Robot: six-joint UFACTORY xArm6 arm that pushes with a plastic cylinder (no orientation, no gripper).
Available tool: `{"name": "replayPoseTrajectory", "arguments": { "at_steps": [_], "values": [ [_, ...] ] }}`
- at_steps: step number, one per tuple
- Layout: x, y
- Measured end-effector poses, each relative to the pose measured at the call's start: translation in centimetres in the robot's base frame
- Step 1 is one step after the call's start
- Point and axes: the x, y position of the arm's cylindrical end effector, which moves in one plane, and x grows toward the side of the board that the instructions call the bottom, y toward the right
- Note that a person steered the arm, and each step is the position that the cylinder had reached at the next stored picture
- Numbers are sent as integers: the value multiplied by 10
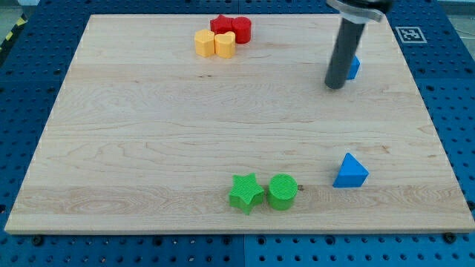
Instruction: Push the blue cube to the right of the red circle
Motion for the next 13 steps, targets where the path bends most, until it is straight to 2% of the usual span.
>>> {"name": "replayPoseTrajectory", "arguments": {
  "at_steps": [1,2,4,5,6,7,8,10,11,12,13],
  "values": [
    [-7,37],
    [-41,37],
    [-117,-35],
    [-115,-23],
    [-82,14],
    [-40,16],
    [-43,-12],
    [-108,-83],
    [-101,-78],
    [-82,-44],
    [-104,-30]
  ]
}}
